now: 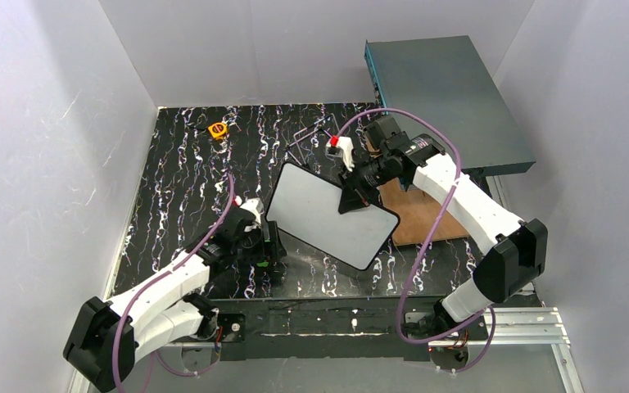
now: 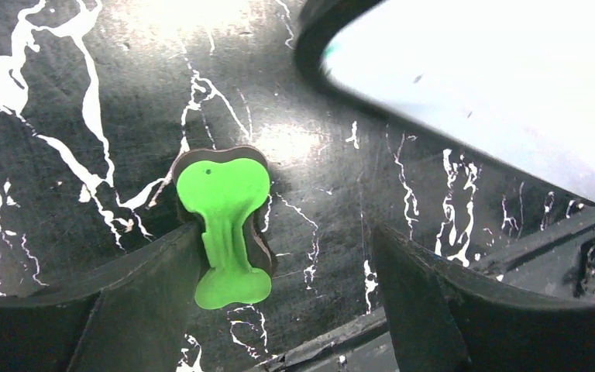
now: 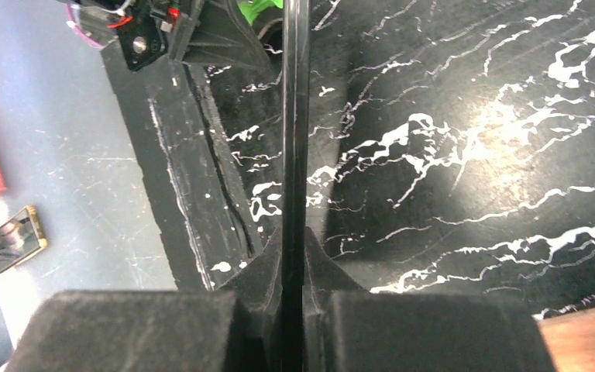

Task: Erase the whiteboard
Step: Place the whiteboard eraser at the center of the board.

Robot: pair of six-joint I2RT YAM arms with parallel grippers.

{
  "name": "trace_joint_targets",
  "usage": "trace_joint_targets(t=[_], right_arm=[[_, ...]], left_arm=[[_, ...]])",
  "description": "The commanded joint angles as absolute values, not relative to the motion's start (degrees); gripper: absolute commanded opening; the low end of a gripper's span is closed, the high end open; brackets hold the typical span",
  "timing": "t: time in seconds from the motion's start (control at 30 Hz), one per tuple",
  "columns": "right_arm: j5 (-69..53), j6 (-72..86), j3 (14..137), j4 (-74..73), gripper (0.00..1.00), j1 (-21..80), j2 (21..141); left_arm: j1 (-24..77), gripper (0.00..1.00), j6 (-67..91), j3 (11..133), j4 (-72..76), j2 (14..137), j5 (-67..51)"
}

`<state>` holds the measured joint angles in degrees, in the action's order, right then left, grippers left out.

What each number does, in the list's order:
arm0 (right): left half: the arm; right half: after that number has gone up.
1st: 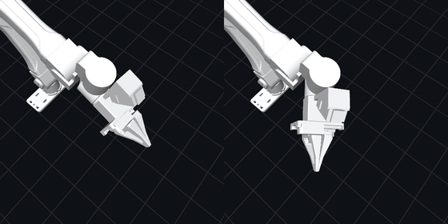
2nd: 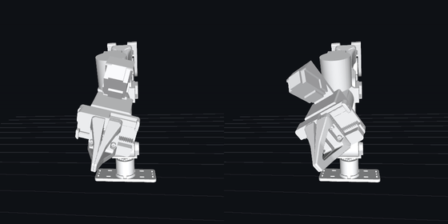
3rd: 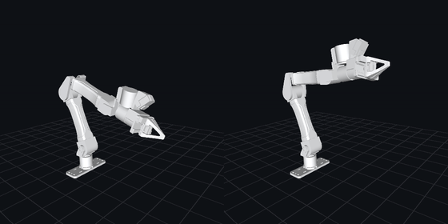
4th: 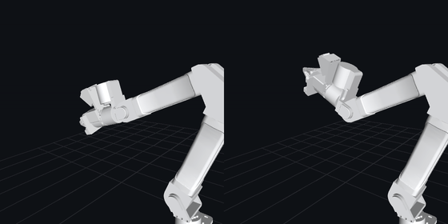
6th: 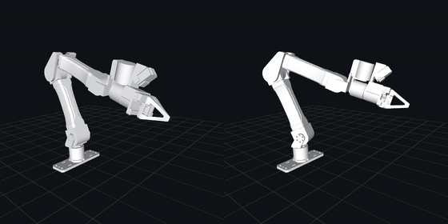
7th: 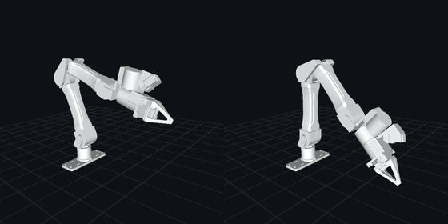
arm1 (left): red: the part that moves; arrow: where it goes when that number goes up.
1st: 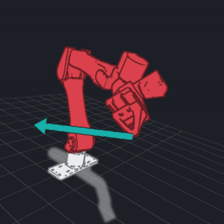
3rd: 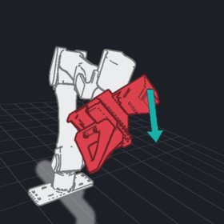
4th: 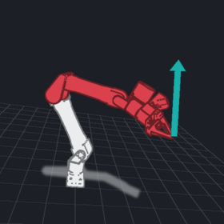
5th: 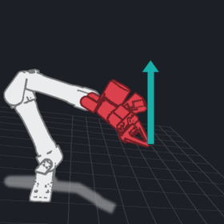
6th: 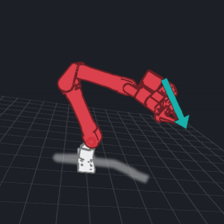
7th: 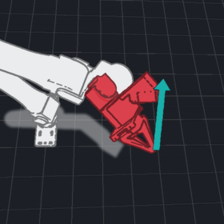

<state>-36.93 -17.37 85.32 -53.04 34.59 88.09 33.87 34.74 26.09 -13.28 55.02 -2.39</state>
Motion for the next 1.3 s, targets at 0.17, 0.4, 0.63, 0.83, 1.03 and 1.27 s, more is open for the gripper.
trace_joint_targets(t=[0.17, 0.4, 0.63, 0.83, 1.03, 1.27], right_arm=[[-48.65, -17.28, 86.89, -52.73, 0.01, 35.18, 89.06], [-47.98, -16.88, 87.84, -53.27, 0.01, 37.00, 93.44], [-39.86, -14.53, 88.37, -51.30, 0.01, 37.70, 95.26], [-39.11, -14.45, 88.95, -51.52, 0.01, 37.95, 95.71], [-41.27, -19.20, 91.08, -54.82, 0.01, 37.88, 93.45], [-45.14, -28.74, 90.30, -60.53, 0.01, 38.29, 91.12]], left_arm=[[31.75, 0.84, 25.23, 28.31, -11.04, 52.63, -13.00], [31.55, 0.89, 22.32, 29.17, -9.42, 53.38, -16.48], [31.46, 0.98, 21.72, 30.37, -11.63, 52.67, -16.30], [31.41, 0.98, 22.07, 31.05, -14.75, 49.88, -14.25], [31.20, 0.98, 20.28, 32.99, -21.25, 43.19, -13.12], [30.87, 0.98, 11.21, 41.68, -25.87, 31.21, -23.12]])
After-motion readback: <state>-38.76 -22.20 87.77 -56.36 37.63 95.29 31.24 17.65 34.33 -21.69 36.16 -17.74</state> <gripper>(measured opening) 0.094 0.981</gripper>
